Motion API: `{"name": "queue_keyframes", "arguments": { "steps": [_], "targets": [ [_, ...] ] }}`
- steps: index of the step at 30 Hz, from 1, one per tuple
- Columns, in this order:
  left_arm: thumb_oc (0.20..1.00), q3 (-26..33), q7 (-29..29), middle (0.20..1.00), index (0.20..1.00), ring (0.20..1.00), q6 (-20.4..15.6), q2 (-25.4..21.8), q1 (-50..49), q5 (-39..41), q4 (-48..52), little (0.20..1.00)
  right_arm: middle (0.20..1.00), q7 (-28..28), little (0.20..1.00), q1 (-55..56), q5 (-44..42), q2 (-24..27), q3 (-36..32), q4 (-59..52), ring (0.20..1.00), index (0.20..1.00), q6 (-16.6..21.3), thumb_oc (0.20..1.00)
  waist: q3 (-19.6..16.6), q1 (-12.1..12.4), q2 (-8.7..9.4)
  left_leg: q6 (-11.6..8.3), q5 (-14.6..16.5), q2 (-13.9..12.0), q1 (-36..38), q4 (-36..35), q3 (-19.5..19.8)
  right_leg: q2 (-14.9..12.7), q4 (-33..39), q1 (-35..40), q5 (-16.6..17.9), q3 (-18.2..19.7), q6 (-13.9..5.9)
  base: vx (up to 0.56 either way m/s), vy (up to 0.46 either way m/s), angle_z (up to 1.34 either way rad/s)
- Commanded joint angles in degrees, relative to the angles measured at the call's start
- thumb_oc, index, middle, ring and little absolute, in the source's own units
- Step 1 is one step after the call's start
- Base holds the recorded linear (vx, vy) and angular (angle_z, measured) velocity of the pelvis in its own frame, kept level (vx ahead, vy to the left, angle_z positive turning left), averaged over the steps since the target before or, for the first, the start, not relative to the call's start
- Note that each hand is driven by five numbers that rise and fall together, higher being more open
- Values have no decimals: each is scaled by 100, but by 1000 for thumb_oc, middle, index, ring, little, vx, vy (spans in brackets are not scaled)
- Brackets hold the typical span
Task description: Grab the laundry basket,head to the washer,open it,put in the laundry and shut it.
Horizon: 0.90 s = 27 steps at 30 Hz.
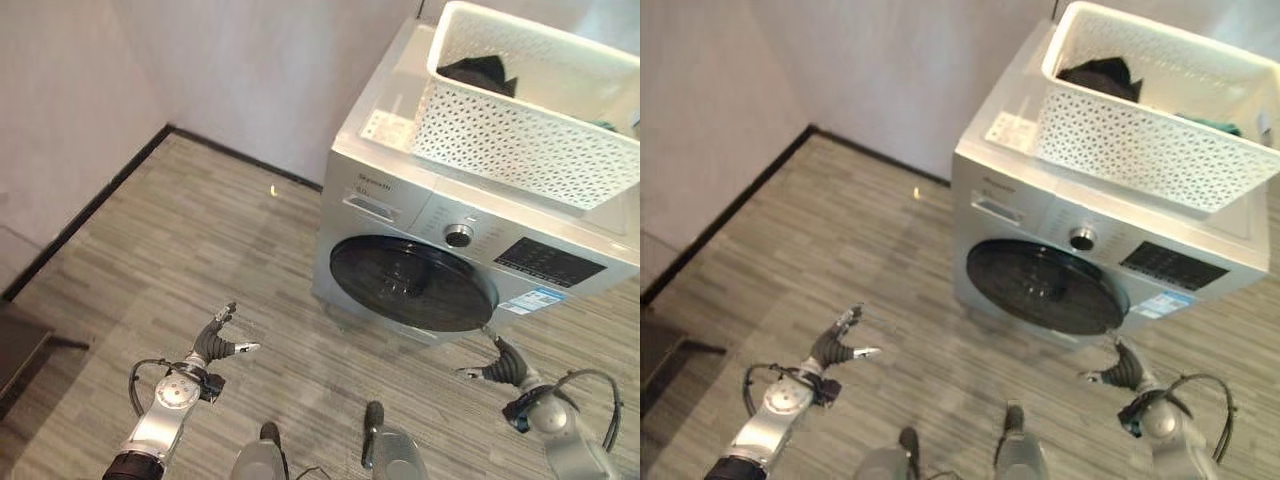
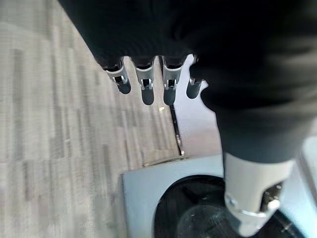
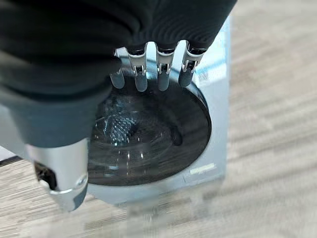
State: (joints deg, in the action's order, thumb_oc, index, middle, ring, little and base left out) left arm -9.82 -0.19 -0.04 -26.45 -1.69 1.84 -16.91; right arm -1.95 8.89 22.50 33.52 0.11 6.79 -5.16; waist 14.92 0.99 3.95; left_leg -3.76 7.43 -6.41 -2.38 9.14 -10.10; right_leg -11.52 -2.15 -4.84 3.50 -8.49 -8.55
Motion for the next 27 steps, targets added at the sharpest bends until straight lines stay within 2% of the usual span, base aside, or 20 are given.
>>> {"name": "queue_keyframes", "arguments": {
  "steps": [1,5,10,12,14,15,17,18,19,21,25,27],
  "targets": [
    [1000,-53,239,1000,1000,1000,-190,97,155,126,71,1000,1000,594,1000,-497,271,246,-114,184,1000,1000,-6,1000,118,100,68,236,-194,58,-657,-125,131,-213,323,-29,110,-118,-81,-167,-259,-20],
    [1000,-122,236,1000,1000,1000,-207,173,159,193,0,1000,1000,852,1000,-652,257,307,-124,646,1000,1000,-95,1000,134,128,14,140,-388,12,-742,-278,168,-156,605,58,162,-271,-76,-58,-114,-3],
    [1000,-345,312,1000,1000,1000,-233,310,343,248,-151,1000,1000,1374,1000,-1376,145,353,-39,1342,1000,1000,-246,1000,273,138,-220,57,-733,62,-906,-669,299,-142,694,-92,184,-477,-60,-74,-39,22],
    [1000,-358,331,1000,1000,1000,-253,290,354,282,-151,1000,1000,1453,1000,-1500,142,433,-27,1419,1000,1000,-294,1000,334,151,-265,56,-755,78,-930,-692,323,-147,680,-152,205,-480,-61,-65,-20,19],
    [1000,-431,335,1000,1000,1000,-315,241,362,400,-64,1000,1000,1673,1000,-2084,209,701,162,2043,1000,1000,-397,1000,528,225,-437,69,-801,138,-1045,-698,379,-170,632,-364,262,-447,-53,-89,-21,19],
    [1000,-417,337,1000,1000,1000,-317,250,372,402,-66,1000,1000,1701,1000,-2151,189,713,206,2112,1000,1000,-374,1000,537,218,-442,70,-800,135,-1052,-695,372,-168,621,-380,261,-438,-52,-62,-6,6],
    [1000,-448,456,1000,1000,1000,-393,175,370,417,-47,1000,1000,1943,1000,-3132,-47,936,585,2706,1000,1000,-357,1000,641,329,-556,56,-884,159,-1170,-730,289,-186,615,-630,346,-366,-50,-69,15,-5],
    [1000,-420,461,1000,1000,1000,-398,193,387,416,-59,1000,1000,1972,1000,-3230,-76,946,656,2788,1000,1000,-329,1000,646,323,-555,55,-889,154,-1184,-736,266,-183,608,-665,353,-339,-48,-49,13,-11],
    [1000,-513,551,1000,1000,1000,-401,225,431,395,-126,1000,1000,2121,1000,-3843,-234,1076,867,3400,1000,1000,-375,1000,654,445,-594,34,-913,132,-1215,-783,214,-173,658,-715,352,-352,-55,-17,1,-9],
    [1000,-541,578,1000,1000,1000,-401,274,510,397,-209,1000,1000,2191,1000,-4246,-378,1127,1057,3719,1000,1000,-350,1000,663,444,-599,31,-983,134,-1257,-823,177,-176,668,-798,387,-338,-46,-13,-2,-9],
    [1000,-722,637,1000,1000,1000,-401,428,721,528,-344,1000,1000,2508,1000,-4807,-579,1305,1116,4047,1000,1000,-468,1000,747,475,-646,-27,-1083,113,-1310,-904,139,-184,676,-859,399,-386,-54,4,-10,-7],
    [1000,-769,548,1000,1000,1000,-363,476,770,490,-373,1000,1000,2618,1000,-4652,-497,1318,916,3691,1000,1000,-568,1000,740,422,-651,-39,-1099,111,-1294,-981,122,-185,685,-830,383,-443,-50,14,-15,4]
  ]
}}
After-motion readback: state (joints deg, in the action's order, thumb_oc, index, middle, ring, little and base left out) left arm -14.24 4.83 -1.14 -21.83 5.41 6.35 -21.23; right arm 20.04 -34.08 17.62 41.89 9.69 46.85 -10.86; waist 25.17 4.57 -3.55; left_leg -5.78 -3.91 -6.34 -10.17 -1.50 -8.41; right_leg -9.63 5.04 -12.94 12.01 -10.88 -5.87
